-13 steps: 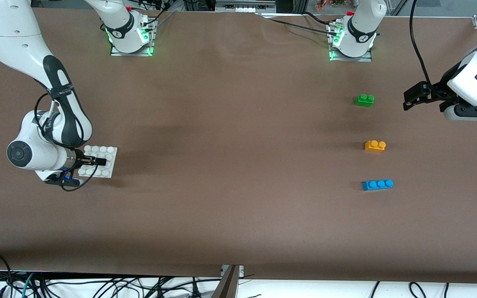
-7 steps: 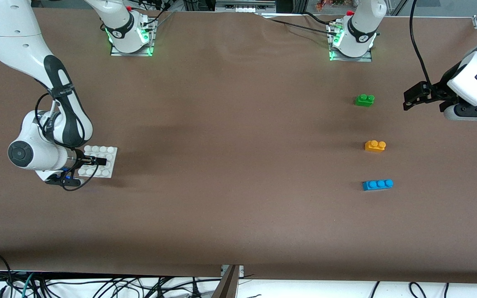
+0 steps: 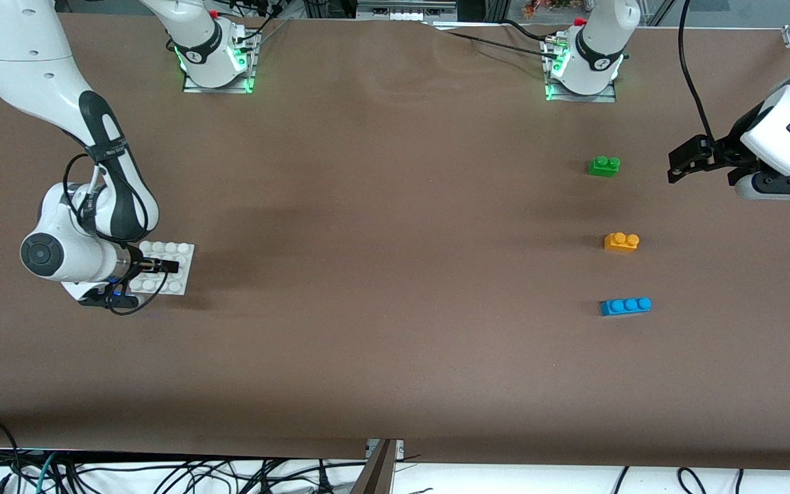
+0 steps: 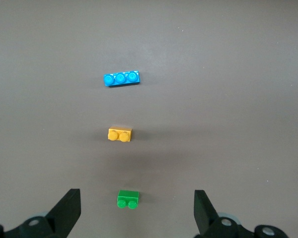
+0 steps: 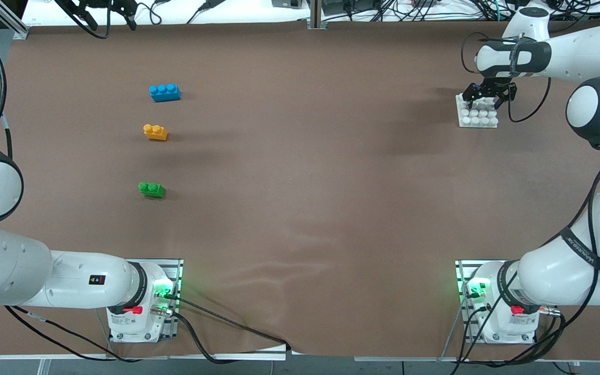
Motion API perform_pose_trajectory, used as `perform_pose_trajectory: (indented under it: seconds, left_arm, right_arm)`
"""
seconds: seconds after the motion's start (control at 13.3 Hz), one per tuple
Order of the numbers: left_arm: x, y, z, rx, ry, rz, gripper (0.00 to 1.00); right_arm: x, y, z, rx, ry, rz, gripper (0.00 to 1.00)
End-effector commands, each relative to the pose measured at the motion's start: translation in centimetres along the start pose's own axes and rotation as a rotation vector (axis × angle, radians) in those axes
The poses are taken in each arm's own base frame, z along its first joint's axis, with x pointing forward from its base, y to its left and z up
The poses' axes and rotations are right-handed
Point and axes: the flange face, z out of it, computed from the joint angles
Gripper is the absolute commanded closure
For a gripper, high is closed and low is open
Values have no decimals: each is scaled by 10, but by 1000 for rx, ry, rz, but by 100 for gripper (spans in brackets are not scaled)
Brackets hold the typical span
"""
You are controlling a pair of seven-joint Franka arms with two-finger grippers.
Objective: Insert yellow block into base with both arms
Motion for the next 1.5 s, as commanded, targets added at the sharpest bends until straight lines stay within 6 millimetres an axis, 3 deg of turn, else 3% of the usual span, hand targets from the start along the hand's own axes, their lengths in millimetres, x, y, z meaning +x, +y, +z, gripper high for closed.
perform_pose_trajectory:
  seconds: [0.0, 0.6, 0.98, 1.43]
  left_arm:
    - [-3, 2, -5, -7, 8, -8, 0]
    - [-3, 2, -5, -7, 8, -8, 0]
    - [-3, 2, -5, -7, 8, -8, 0]
    - [-3, 2, -5, -7, 8, -8, 0]
  right_arm:
    - [2, -47, 24, 16, 36, -59, 0]
    - [2, -131, 30, 28, 100, -145, 0]
    - [-3, -183, 21, 77, 115, -114, 0]
    - [-20, -269, 14, 78, 132, -35, 0]
